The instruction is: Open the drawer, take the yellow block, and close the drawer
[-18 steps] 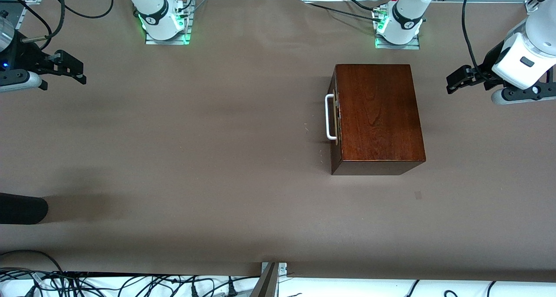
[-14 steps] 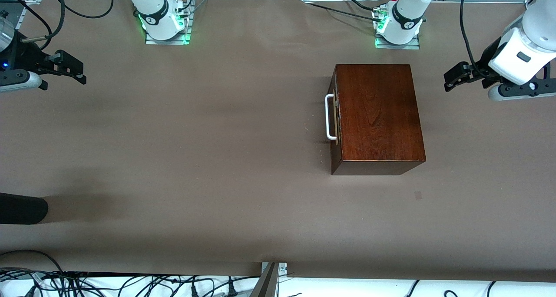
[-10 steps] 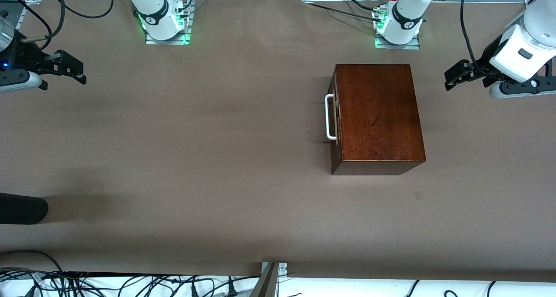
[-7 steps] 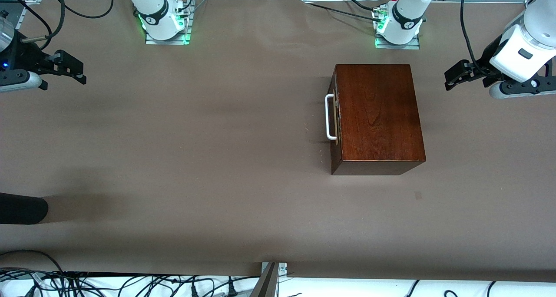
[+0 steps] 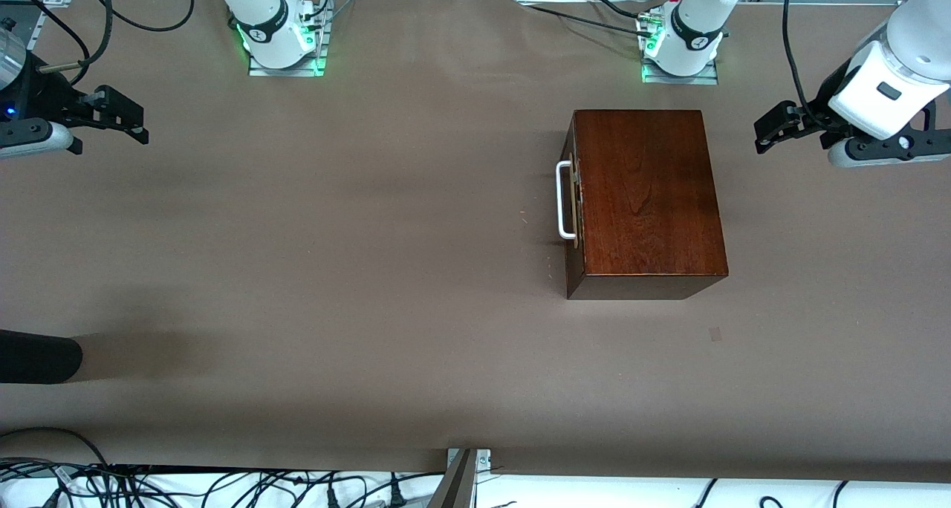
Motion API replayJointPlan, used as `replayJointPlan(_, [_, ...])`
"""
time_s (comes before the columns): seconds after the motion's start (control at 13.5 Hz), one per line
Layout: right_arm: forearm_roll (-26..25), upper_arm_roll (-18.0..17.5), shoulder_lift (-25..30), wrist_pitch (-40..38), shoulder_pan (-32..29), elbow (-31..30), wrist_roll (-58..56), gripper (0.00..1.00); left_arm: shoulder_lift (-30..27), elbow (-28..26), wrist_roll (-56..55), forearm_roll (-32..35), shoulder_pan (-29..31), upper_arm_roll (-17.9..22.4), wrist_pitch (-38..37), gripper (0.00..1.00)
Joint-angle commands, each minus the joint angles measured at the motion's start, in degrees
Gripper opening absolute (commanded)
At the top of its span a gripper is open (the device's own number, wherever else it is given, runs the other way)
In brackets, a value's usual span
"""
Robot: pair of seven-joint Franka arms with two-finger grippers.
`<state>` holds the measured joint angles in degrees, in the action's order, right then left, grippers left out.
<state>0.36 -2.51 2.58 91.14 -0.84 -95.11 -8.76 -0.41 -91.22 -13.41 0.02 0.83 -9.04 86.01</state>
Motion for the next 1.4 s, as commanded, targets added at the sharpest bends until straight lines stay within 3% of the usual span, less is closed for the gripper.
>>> replayJointPlan(0.0, [0.43, -0.48, -0.64, -0.52, -0.48, 0.63, 0.41, 1.0, 0.15, 0.95, 0.75, -0.19, -0.22, -0.01, -0.4, 1.0])
replayJointPlan(1.33, [0.43, -0.04, -1.08, -0.52, -0.57, 0.63, 0.32, 1.0, -0.2, 0.95, 0.41, -0.19, -0.31, -0.89, -0.4, 1.0])
